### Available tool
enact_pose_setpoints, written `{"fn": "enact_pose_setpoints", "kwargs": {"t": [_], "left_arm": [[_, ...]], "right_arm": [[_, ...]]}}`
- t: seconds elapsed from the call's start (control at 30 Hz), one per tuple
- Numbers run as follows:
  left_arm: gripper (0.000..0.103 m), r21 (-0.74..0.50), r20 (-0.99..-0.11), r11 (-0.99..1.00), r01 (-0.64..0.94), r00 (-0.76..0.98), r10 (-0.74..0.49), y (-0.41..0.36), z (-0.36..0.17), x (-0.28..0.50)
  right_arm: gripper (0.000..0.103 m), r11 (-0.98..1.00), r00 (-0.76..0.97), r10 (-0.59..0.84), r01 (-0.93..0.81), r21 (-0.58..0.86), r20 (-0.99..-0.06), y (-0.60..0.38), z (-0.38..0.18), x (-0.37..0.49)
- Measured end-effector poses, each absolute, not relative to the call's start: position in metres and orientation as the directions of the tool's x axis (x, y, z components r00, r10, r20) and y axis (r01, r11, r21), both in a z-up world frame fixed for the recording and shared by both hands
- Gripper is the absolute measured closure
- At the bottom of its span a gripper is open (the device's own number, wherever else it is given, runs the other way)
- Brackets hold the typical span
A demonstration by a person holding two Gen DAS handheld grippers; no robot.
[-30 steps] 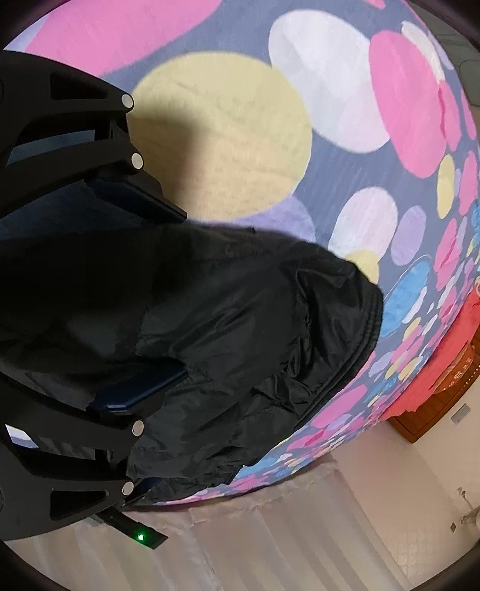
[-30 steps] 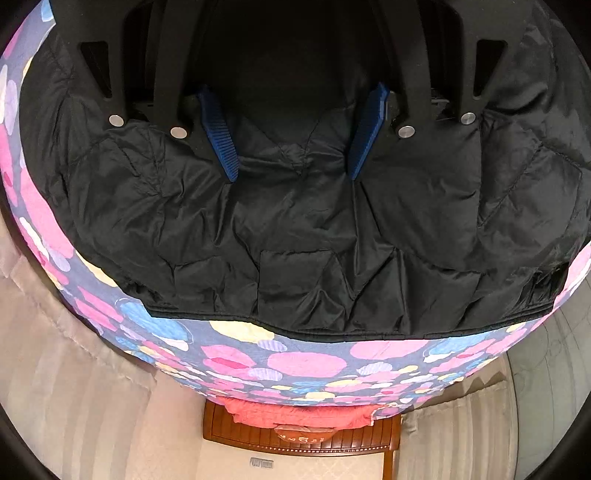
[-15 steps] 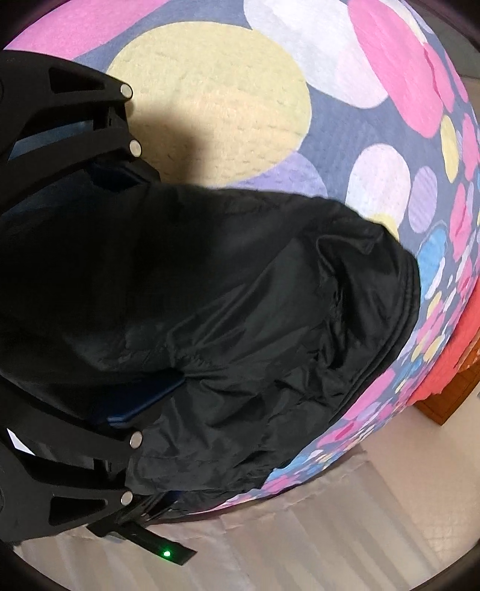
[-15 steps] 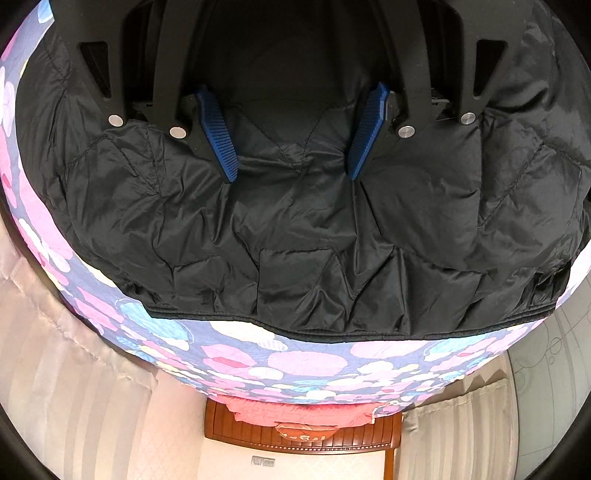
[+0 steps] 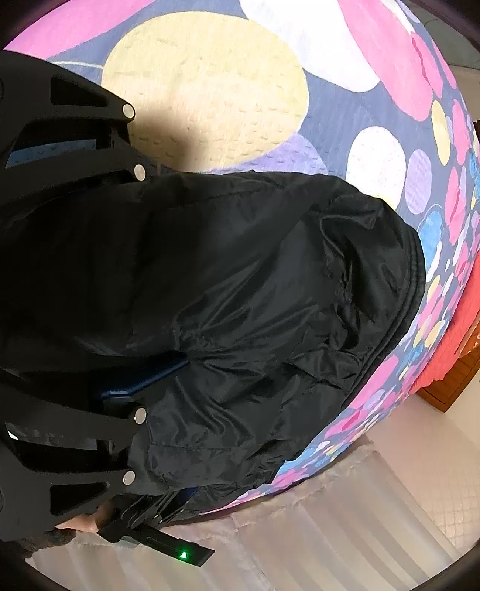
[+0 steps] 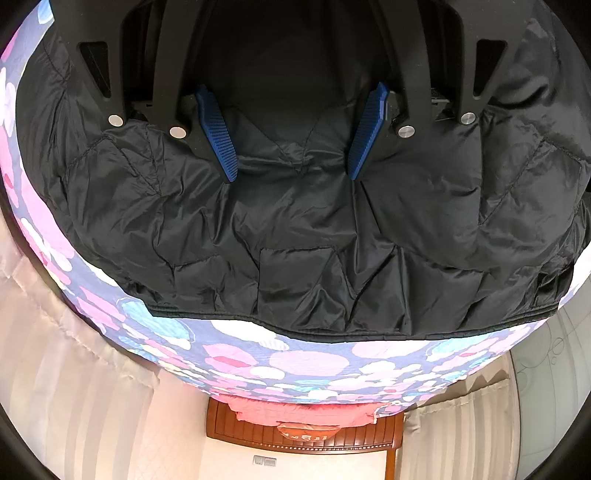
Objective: Fold large clothes
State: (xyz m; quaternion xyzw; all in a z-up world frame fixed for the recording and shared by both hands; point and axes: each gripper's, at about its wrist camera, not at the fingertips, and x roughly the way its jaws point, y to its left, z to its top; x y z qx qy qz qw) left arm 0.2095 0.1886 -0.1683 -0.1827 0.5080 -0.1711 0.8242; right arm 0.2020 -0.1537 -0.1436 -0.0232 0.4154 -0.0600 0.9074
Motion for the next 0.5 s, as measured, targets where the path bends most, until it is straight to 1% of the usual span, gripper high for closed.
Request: {"fn": "enact_pose_setpoints", "kwargs": {"t": [0.33, 0.43, 0.47, 0.5], "left_arm": [[0.039, -0.504, -0.755, 0.857, 0.11, 0.426, -0.499, 0.182, -0.173, 0.212], [0.039, -0.532, -0.738, 0.841, 0.097, 0.435, -0.517, 0.188, -0.178, 0.213], [0.039, -0.537, -0.734, 0.838, 0.099, 0.436, -0.521, 0.188, -0.179, 0.213], [0.042, -0.536, -0.733, 0.838, 0.101, 0.437, -0.521, 0.189, -0.178, 0.212]], "right_arm": [[0.04, 0.99, 0.652, -0.143, 0.097, -0.105, -0.745, -0.154, -0.142, 0.206], [0.04, 0.989, 0.652, -0.148, 0.1, -0.109, -0.743, -0.152, -0.141, 0.206], [0.04, 0.989, 0.653, -0.148, 0.1, -0.109, -0.743, -0.152, -0.141, 0.206], [0.04, 0.989, 0.653, -0.148, 0.1, -0.109, -0.743, -0.152, -0.141, 0.206]]}}
